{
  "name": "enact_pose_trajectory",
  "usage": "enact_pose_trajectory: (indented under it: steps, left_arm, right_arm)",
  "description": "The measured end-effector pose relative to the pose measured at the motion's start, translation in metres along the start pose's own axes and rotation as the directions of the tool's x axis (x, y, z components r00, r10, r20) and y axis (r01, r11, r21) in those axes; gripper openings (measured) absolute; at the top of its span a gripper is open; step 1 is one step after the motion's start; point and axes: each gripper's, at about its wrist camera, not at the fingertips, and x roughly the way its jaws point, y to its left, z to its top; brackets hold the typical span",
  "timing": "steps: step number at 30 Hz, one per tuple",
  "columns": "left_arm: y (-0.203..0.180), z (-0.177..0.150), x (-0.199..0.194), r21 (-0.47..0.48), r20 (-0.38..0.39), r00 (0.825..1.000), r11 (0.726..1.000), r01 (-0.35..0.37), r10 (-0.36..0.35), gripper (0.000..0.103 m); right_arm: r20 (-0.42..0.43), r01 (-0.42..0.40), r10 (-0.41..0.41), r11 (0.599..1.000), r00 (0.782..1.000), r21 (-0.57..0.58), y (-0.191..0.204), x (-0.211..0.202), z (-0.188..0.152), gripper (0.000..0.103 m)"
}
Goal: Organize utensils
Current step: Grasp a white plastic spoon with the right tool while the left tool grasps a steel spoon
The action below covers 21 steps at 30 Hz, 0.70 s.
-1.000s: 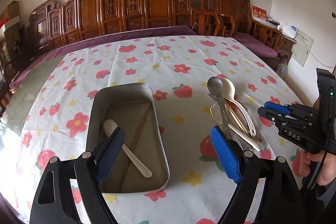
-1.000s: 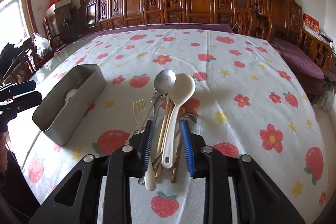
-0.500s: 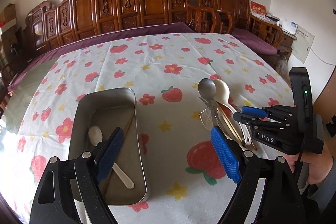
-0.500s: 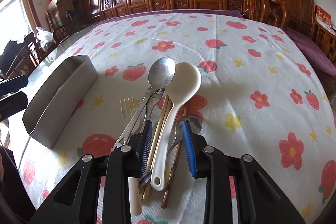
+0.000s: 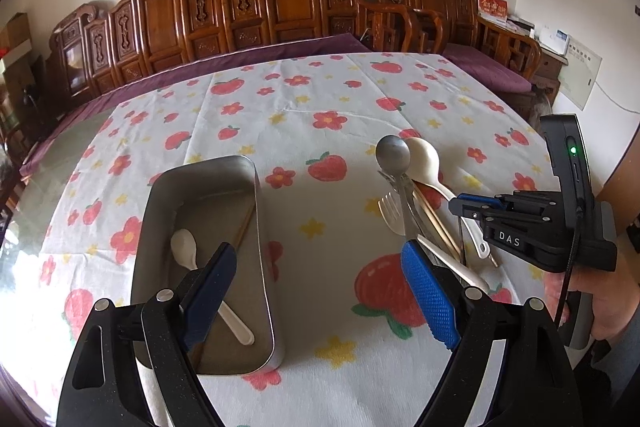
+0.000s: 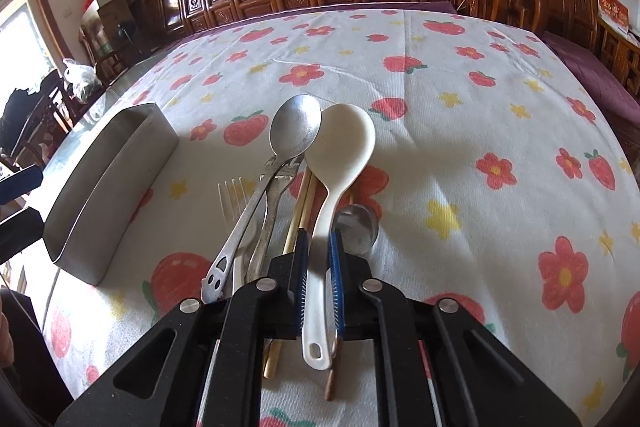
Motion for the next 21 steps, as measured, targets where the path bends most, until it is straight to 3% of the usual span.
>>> enact_pose_trajectory:
  steps: [4, 21]
  left_arm:
    - [-0.002, -0.002, -0.006, 0.004, 0.004, 1.0, 1.0, -0.003, 0.003, 0.081]
    - [-0.034, 0.005, 0.042, 0.046, -0.069, 0.995, 0.996, 0.07, -0.066, 0.081]
  right_arm:
    - [0.021, 0.007, -0.008, 1.0, 1.0, 0.007, -0.003, -0.009, -0.001, 0.004]
    - [0.104, 0.021, -0.025, 0.999, 0.994, 0.04, -0.03, -0.046, -0.004, 0.004]
